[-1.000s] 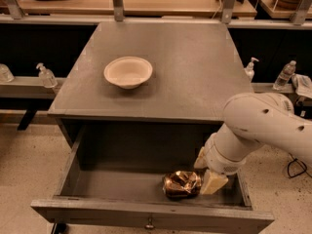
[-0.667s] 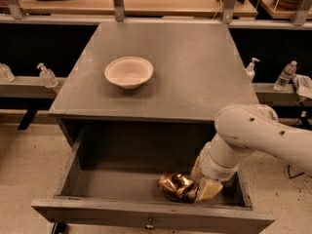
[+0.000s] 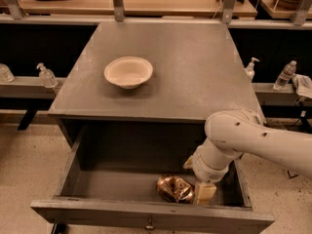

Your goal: Pick orange can from top drawer and place on counter

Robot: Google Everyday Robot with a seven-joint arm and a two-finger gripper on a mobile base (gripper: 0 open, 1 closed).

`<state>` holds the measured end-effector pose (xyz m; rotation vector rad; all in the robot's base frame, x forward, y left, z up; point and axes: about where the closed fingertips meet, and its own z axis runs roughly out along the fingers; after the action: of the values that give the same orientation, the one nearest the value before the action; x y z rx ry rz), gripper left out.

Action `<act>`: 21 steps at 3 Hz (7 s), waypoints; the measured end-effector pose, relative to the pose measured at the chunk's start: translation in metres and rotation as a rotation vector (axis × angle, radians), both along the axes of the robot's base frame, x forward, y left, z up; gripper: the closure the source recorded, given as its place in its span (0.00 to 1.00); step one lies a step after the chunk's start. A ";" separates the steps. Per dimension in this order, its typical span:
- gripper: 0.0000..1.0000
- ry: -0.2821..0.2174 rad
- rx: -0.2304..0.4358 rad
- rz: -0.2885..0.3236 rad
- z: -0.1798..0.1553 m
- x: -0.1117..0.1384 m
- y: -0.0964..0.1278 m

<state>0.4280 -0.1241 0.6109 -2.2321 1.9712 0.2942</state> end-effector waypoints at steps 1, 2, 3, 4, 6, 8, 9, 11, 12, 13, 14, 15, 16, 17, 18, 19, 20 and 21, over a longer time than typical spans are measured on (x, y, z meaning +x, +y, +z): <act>0.06 -0.010 0.008 0.017 0.000 0.002 0.007; 0.04 -0.015 0.016 0.023 0.004 0.002 0.009; 0.04 -0.020 0.031 0.032 0.015 0.000 0.012; 0.08 -0.015 0.039 0.033 0.020 -0.001 0.018; 0.23 -0.016 0.048 0.053 0.021 -0.001 0.027; 0.24 0.009 0.100 0.176 0.015 -0.010 0.050; 0.25 0.021 0.102 0.284 0.013 -0.015 0.059; 0.27 0.040 0.089 0.316 0.009 -0.017 0.061; 0.25 0.054 0.063 0.316 0.003 -0.016 0.058; 0.17 0.063 0.046 0.311 -0.002 -0.015 0.054; 0.01 0.064 0.021 0.302 -0.007 -0.014 0.049; 0.00 0.066 -0.010 0.308 -0.012 -0.015 0.046; 0.00 0.070 -0.033 0.318 -0.016 -0.016 0.046; 0.03 0.071 -0.042 0.318 -0.017 -0.016 0.046; 0.05 0.071 -0.044 0.317 -0.018 -0.016 0.046; 0.22 0.067 -0.052 0.287 -0.016 -0.012 0.044; 0.54 0.057 -0.053 0.240 -0.012 -0.008 0.041; 0.77 0.045 -0.045 0.196 -0.008 -0.005 0.037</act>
Offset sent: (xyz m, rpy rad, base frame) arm 0.0063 0.0129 0.0070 0.0269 -0.0305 0.0286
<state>0.4231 -0.0872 0.6029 -2.4729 1.7982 0.3286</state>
